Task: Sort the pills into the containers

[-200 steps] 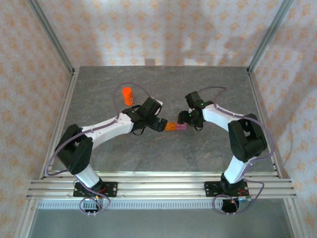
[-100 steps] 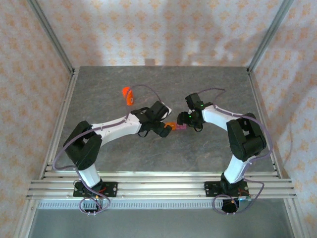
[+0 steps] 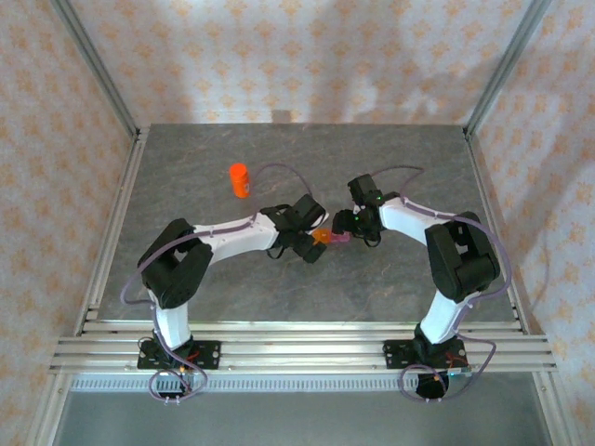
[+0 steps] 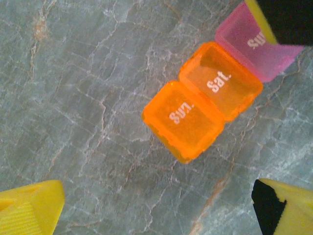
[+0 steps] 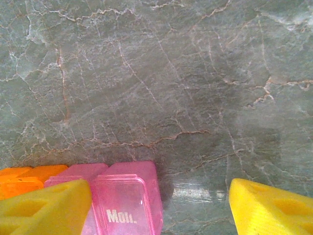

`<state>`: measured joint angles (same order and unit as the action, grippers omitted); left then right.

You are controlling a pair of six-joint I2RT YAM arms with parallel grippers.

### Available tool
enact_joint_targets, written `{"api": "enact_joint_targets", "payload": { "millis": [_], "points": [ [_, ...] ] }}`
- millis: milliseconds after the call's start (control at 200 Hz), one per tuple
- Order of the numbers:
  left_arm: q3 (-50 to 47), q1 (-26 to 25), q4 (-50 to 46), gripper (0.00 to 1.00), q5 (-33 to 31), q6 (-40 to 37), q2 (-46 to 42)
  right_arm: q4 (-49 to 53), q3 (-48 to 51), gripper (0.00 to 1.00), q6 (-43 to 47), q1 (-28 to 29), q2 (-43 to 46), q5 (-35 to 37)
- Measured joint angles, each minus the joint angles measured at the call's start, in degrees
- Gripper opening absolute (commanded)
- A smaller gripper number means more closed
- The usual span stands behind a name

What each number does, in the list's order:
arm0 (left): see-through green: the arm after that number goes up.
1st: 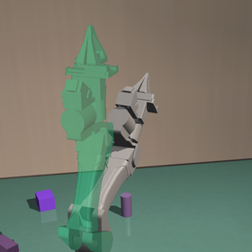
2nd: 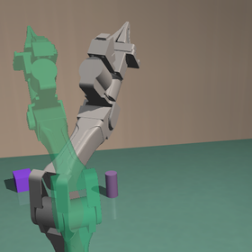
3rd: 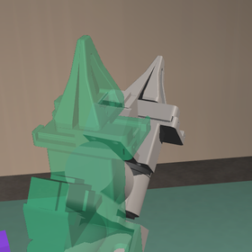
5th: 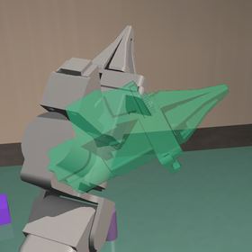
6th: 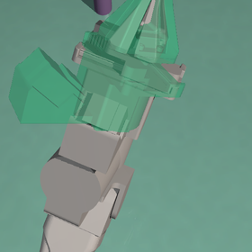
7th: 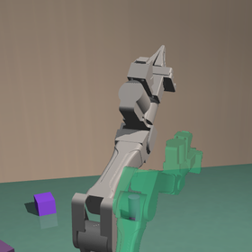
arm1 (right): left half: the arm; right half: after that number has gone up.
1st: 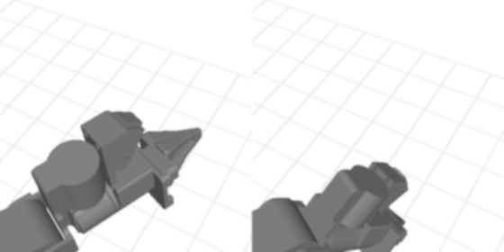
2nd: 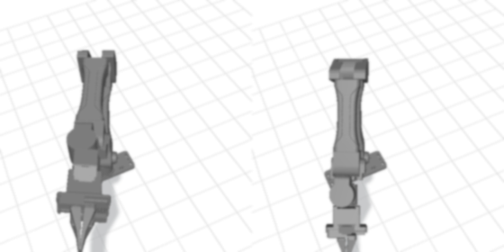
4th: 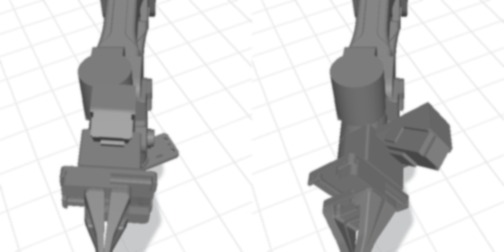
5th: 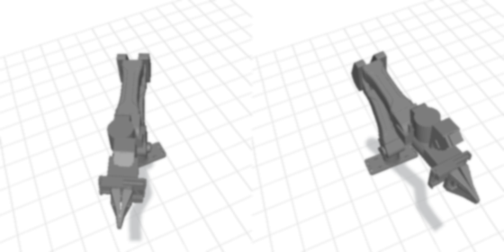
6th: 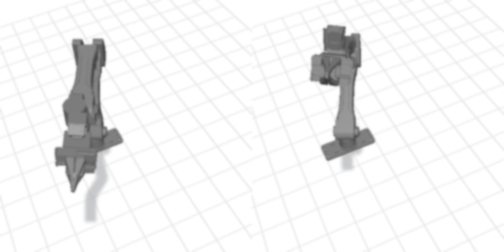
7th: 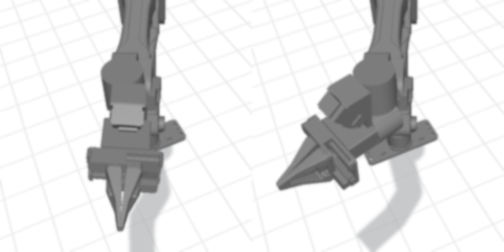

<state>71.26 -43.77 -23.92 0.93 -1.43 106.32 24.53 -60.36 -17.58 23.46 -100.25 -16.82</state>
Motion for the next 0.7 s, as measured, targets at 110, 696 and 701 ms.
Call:
{"api": "enact_joint_targets", "payload": {
  "millis": [110, 696, 701],
  "points": [
    [1.7, 0.4, 0.0, 1.00, -0.1, -0.2, 1.2, -0.1, 0.0, 0.75, 0.0, 0.0, 0.0, -0.2],
    [10.7, 6.1, -2.4, 1.00, -0.4, -1.7, 6.2, -1.9, 0.6, 0.74, 0.0, 0.0, -0.3, -1.2],
    [10.7, 6.1, -2.4, 1.00, -0.4, -1.7, 6.2, -1.9, 0.7, 0.74, 0.0, 0.0, -0.3, -1.2]
  ]
}}
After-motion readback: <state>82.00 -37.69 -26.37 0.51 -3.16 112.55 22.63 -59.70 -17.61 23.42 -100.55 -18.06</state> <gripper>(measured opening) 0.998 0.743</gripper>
